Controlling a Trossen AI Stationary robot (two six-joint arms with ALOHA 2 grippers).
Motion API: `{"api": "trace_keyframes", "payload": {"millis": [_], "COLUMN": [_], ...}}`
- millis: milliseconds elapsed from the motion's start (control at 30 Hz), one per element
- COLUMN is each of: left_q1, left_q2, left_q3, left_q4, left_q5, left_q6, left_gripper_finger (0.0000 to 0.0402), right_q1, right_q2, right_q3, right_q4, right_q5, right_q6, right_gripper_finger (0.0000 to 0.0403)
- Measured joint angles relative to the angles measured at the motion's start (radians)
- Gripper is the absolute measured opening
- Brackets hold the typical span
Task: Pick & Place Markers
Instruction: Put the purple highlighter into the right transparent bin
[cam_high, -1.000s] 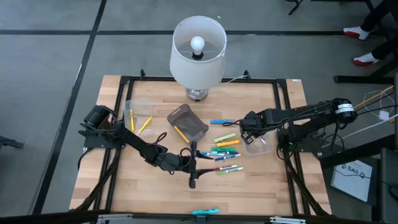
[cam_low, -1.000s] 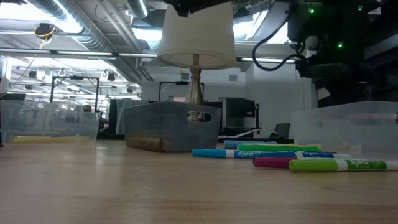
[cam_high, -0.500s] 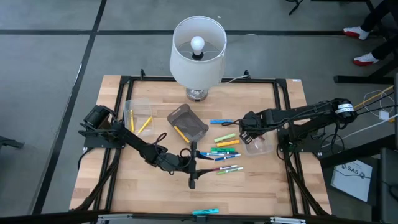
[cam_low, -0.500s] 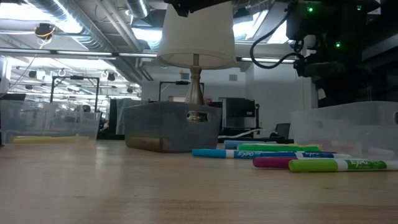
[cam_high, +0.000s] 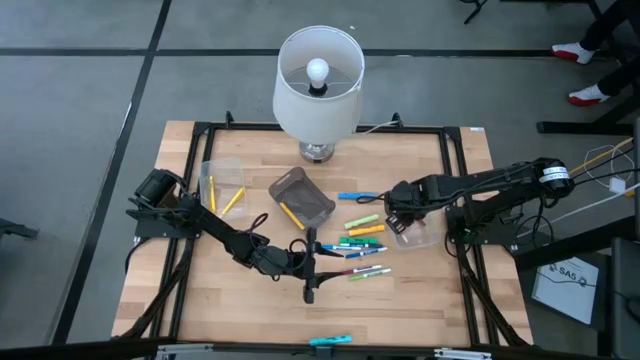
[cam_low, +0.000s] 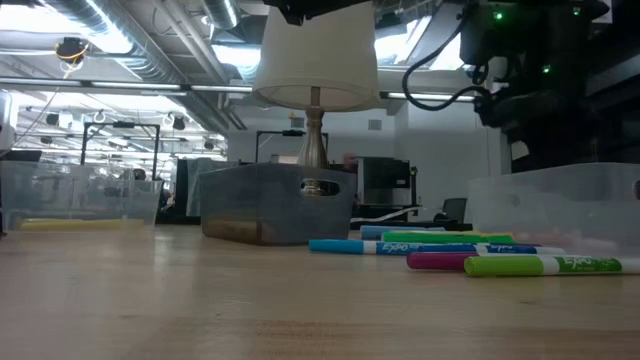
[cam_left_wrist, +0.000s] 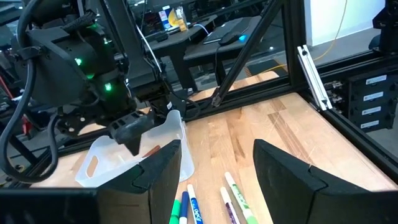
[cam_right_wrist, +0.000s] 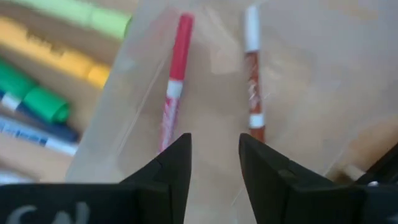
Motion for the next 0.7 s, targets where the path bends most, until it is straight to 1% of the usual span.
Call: {"api": "trace_keyframes", "payload": {"millis": [133, 400, 500, 600, 700], "left_q1": [0.000, -0.001, -0.001, -0.001, -0.001], "left_q2": [0.000, 0.000, 0.000, 0.000, 0.000], "left_q3": [0.000, 0.000, 0.000, 0.000, 0.000], "left_q4": [0.000, 0.000, 0.000, 0.001, 0.010], "left_q5": [0.000, 0.000, 0.000, 0.000, 0.000], "left_q6": [-0.003, -0.002, -0.002, 0.000, 0.000], "left_gripper_finger": [0.0196, 0.0196, 0.0196, 0.0196, 0.0196], "right_q1": [0.000, 0.000, 0.002, 0.022, 0.062], "right_q2": [0.001, 0.001, 0.001, 0.001, 0.001], "right_q3": [0.012, 0.113, 0.165, 0.201, 0.217], "right_q4": [-0.005, -0.005, -0.001, 0.032, 0.106], "right_q5": [-0.067, -0.067, -0.067, -0.066, -0.067], "right_q6": [-0.050, -0.124, -0.125, -0.124, -0.128], "right_gripper_finger": [0.0133, 0.0133, 0.0133, 0.0133, 0.0133]}}
